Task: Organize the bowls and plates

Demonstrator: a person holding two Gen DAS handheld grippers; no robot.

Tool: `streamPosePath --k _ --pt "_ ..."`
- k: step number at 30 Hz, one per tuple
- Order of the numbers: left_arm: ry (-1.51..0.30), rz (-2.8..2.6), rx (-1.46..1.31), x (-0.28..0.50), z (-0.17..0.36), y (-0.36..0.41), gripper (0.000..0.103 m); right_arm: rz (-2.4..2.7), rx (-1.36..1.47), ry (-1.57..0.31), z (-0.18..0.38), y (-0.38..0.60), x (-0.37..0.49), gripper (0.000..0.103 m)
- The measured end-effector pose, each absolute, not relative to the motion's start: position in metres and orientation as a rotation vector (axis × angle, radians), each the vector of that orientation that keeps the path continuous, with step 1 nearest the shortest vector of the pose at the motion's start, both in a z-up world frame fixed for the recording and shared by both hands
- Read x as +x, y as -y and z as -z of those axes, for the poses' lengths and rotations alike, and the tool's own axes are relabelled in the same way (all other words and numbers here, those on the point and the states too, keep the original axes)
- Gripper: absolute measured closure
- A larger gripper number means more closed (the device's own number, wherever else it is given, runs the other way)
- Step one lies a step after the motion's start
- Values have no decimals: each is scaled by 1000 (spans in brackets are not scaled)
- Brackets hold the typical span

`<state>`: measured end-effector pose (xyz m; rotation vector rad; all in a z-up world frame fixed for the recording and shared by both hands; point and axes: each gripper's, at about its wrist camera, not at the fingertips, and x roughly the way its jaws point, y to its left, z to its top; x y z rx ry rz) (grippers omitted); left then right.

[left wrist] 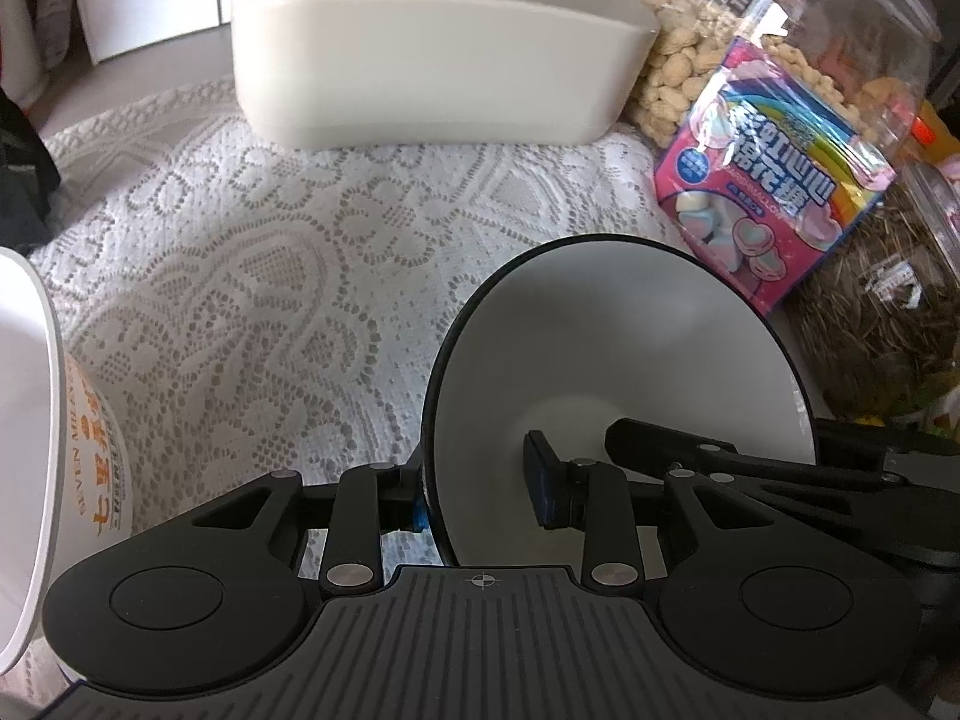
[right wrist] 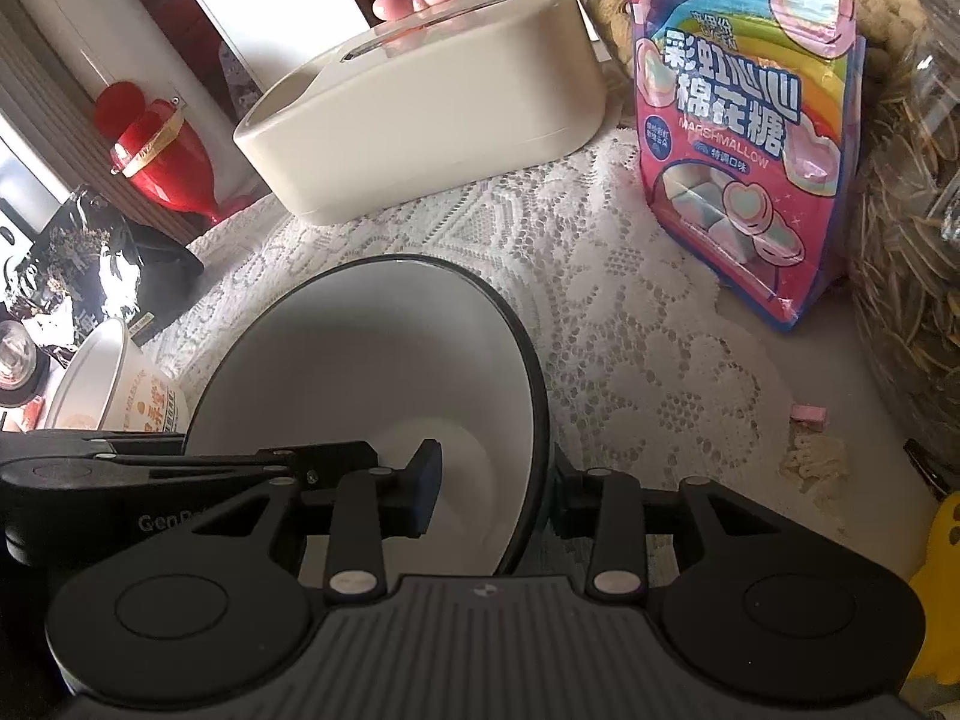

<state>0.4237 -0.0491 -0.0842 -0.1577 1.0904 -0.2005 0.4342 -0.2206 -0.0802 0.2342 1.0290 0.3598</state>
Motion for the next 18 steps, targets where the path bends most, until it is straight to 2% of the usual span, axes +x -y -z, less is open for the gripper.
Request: streamPosePath --k 5,18 --pt "-1050 198 -135 409 70 50 70 -377 228 -1010 70 222 423 66" --pt "-963 190 -117 332 -15 27 69 -459 211 -853 -12 216 358 65"
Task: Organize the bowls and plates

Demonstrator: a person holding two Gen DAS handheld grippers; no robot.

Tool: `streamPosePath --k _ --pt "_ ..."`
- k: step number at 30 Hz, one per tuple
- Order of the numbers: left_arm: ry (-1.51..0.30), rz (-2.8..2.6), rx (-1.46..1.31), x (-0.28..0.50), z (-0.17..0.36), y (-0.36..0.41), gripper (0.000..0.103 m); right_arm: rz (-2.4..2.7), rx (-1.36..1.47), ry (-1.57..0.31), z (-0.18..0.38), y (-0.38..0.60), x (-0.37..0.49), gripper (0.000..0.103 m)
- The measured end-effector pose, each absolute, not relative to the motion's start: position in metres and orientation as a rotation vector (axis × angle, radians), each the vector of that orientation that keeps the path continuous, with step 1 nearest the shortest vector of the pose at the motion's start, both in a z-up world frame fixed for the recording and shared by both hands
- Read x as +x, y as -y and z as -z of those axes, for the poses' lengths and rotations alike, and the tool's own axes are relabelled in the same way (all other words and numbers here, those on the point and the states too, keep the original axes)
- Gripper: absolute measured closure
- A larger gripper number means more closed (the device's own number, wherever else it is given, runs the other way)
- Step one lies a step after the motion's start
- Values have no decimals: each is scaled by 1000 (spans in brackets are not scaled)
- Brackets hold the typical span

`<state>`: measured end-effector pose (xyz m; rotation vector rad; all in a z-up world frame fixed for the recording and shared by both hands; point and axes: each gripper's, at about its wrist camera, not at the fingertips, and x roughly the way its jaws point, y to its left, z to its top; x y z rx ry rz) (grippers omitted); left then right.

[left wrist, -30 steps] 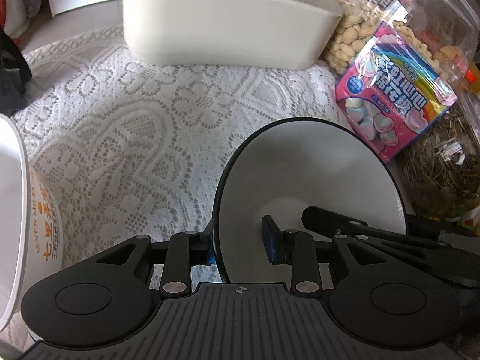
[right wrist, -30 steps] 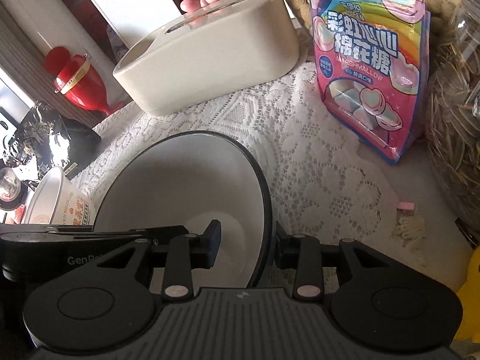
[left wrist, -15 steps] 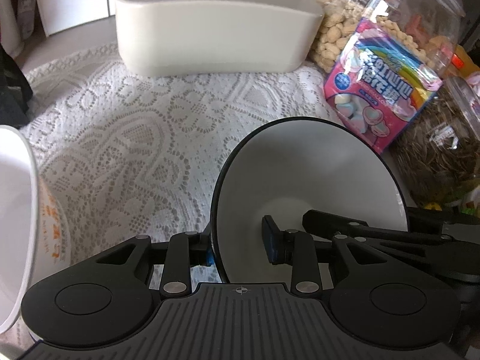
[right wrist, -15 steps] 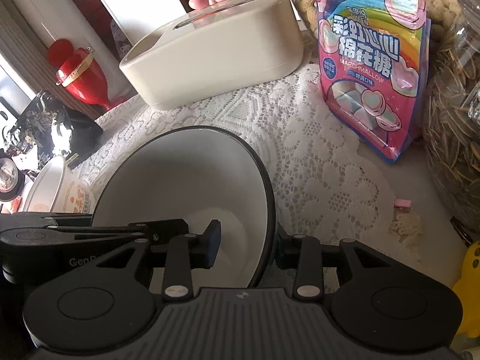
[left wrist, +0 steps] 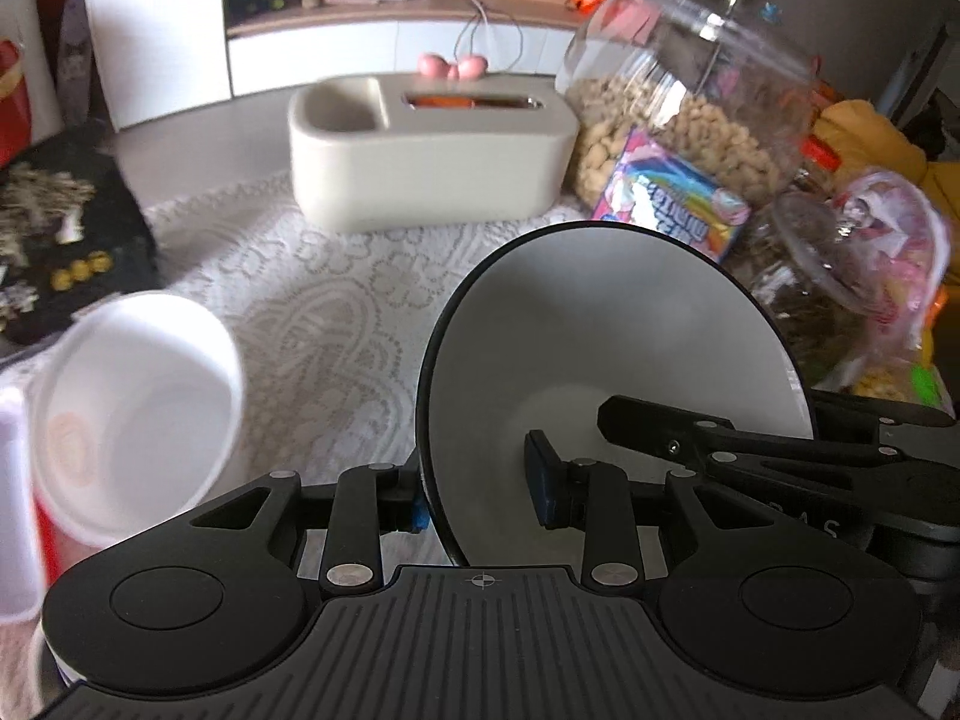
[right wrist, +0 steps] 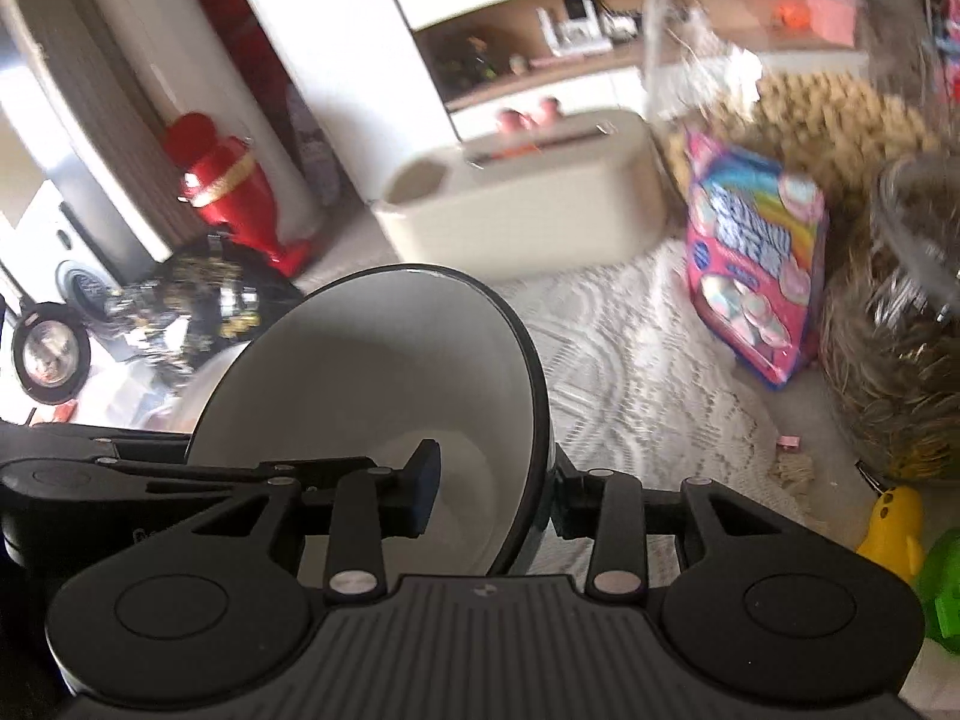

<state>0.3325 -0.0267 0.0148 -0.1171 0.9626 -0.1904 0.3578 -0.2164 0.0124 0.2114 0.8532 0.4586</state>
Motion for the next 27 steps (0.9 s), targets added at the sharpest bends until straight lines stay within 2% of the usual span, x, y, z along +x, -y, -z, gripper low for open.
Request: streamPosePath --k 6,12,18,27 --pt "-951 135 -119 278 -23 14 69 -534 162 -851 -24 201 314 65" --pt "-934 65 -187 231 2 9 69 -604 107 -911 -13 189 289 65" --pt "-987 38 -205 214 42 11 71 -598 37 -1008 15 175 279 65" --pt "-969 29 -261 206 50 8 76 -566 -12 -1026 27 172 280 65"
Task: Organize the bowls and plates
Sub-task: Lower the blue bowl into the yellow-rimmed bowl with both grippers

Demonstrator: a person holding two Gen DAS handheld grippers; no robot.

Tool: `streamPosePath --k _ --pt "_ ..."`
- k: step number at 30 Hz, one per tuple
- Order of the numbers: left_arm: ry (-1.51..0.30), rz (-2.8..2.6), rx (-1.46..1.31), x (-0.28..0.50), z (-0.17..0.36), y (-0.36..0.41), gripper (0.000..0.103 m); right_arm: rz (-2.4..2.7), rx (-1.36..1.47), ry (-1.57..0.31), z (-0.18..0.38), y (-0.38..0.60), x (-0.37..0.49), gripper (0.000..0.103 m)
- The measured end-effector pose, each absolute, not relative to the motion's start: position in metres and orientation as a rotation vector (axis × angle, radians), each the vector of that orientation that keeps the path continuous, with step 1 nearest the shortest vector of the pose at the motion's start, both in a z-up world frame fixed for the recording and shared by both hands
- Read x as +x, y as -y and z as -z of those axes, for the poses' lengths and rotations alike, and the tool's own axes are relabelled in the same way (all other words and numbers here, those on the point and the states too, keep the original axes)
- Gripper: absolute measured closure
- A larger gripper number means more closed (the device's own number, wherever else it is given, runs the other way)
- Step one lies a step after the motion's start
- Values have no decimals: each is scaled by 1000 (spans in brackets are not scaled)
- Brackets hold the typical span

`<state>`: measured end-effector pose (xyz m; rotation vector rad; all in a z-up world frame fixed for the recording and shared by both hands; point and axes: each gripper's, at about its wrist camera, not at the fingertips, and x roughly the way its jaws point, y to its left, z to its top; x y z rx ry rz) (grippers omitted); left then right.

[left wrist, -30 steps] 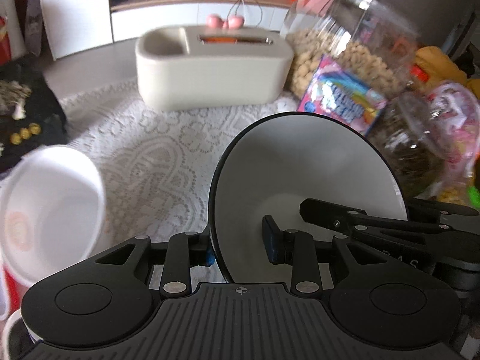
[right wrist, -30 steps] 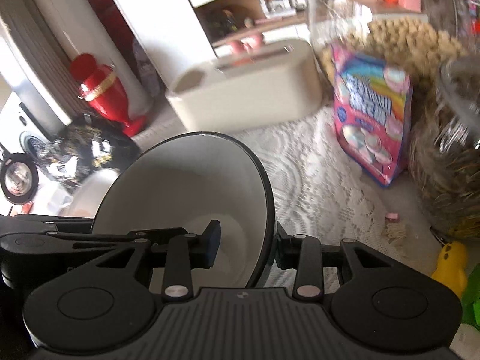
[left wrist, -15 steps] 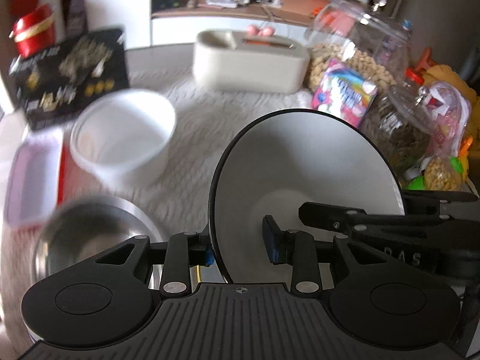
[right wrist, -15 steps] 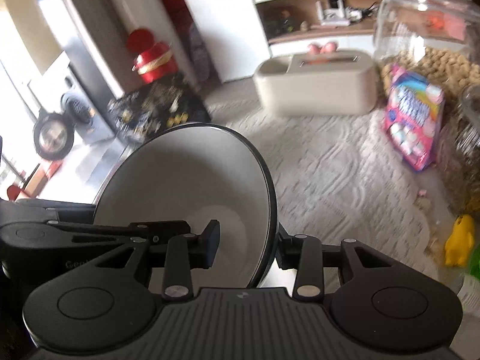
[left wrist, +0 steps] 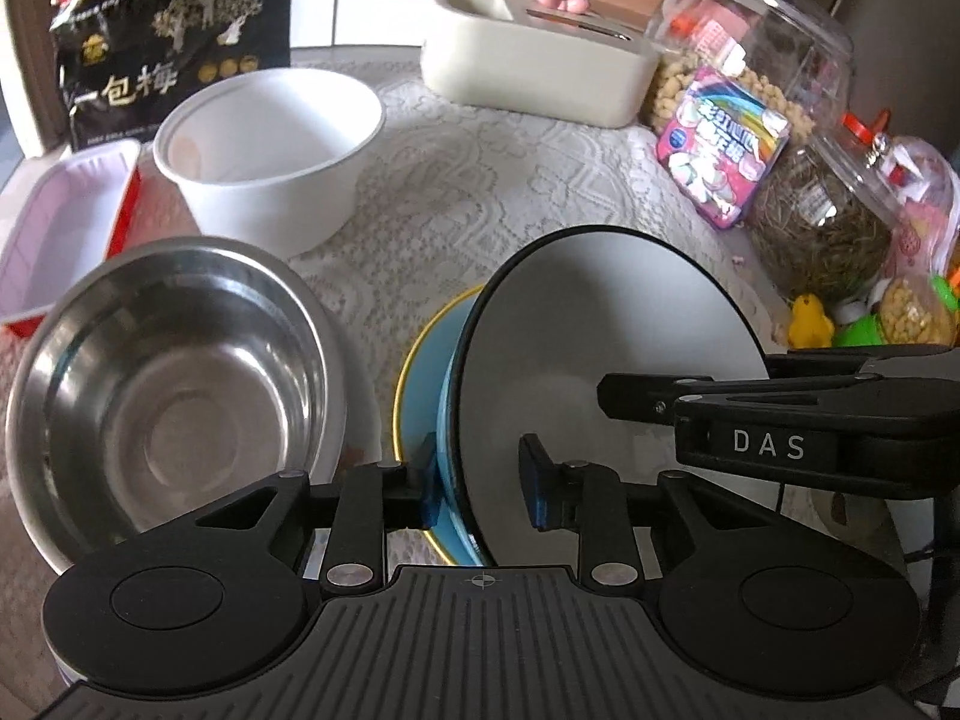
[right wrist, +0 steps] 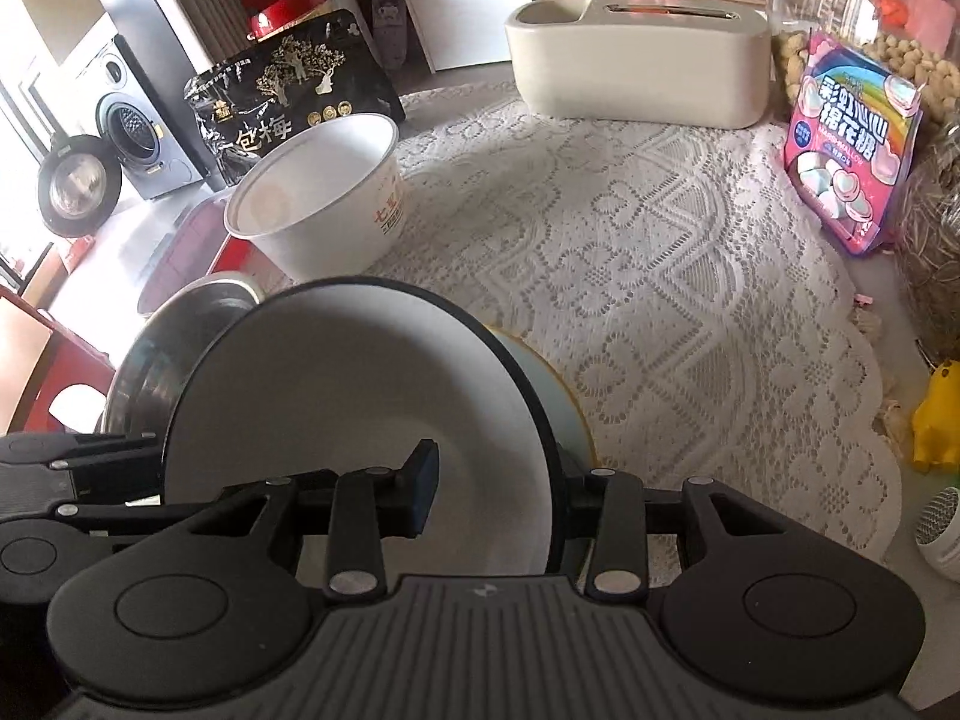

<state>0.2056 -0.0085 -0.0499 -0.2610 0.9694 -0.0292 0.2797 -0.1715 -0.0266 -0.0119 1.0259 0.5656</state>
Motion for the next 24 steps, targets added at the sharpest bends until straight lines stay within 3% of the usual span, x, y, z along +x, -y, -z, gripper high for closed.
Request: streamPosePath --k 24 --pt "-887 0 -286 191 26 -6 80 -541 -85 -921 16 172 278 64"
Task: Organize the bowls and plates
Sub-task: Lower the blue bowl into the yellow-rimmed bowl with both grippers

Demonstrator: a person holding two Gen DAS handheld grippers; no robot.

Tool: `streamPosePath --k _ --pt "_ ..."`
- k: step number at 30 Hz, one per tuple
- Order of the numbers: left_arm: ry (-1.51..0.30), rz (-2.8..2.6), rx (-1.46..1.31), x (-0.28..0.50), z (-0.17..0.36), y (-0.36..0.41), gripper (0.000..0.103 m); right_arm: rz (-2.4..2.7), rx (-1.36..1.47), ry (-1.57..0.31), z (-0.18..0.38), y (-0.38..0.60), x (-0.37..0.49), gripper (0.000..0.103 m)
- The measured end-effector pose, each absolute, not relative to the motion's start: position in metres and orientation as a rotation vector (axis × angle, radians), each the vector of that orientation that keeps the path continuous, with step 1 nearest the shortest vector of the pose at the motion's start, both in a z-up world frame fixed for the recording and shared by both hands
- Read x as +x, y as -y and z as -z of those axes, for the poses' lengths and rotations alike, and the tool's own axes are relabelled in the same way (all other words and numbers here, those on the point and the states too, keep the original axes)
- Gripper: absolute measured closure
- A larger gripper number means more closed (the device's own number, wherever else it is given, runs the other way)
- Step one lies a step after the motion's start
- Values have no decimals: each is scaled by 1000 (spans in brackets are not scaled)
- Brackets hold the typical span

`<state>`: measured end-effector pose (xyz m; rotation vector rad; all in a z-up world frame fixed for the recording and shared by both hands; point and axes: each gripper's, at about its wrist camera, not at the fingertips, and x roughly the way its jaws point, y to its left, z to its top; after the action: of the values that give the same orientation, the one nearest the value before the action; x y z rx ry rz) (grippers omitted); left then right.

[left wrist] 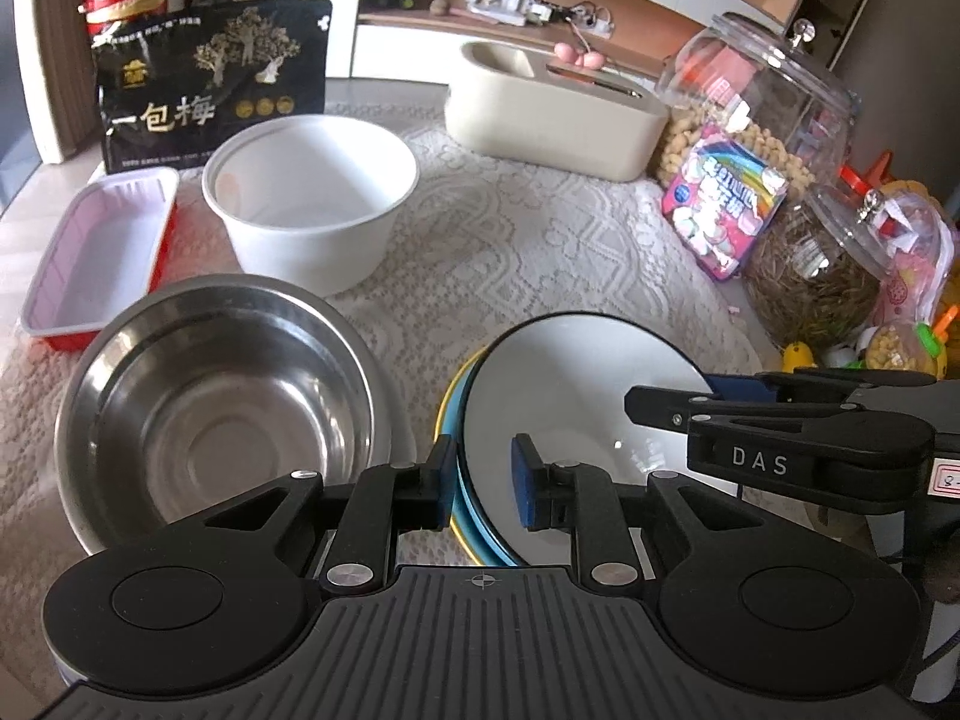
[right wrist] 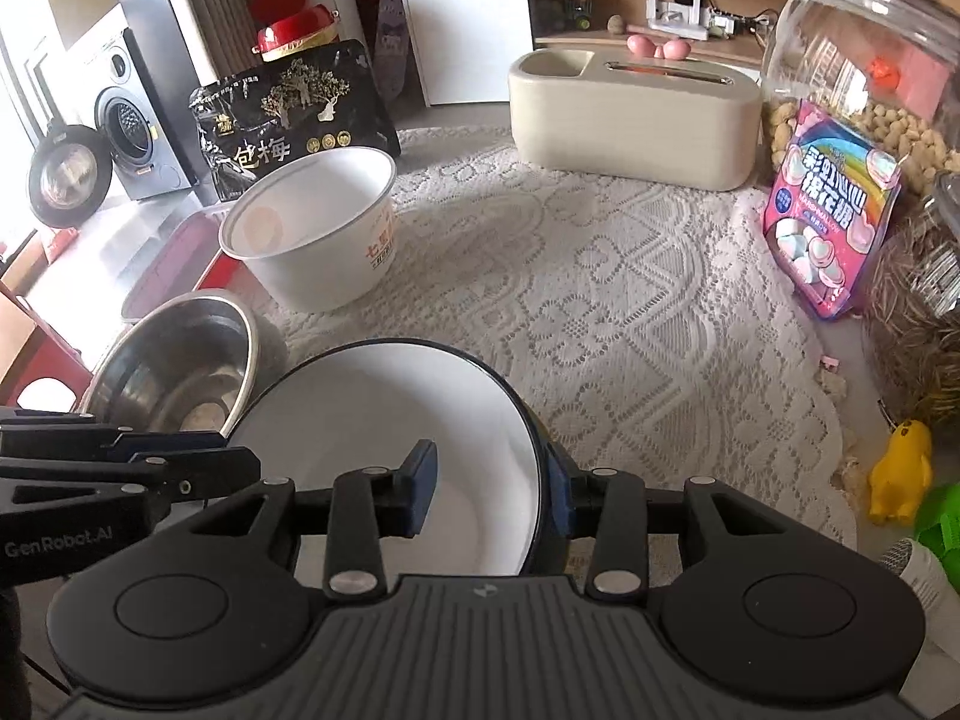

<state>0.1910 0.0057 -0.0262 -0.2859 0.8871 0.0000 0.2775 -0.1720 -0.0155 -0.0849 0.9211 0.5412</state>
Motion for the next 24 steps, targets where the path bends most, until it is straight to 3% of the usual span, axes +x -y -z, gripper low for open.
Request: streamPosePath --k 14,16,24 --pt "-862 -42 -207 200 29 -15 80 -513 -69 -894 13 179 280 59" --pt "-880 -12 -215 205 30 -18 79 -505 -69 -897 14 179 281 55" --pt "-984 161 -246 222 38 -26 80 -491 -65 -975 28 178 288 54"
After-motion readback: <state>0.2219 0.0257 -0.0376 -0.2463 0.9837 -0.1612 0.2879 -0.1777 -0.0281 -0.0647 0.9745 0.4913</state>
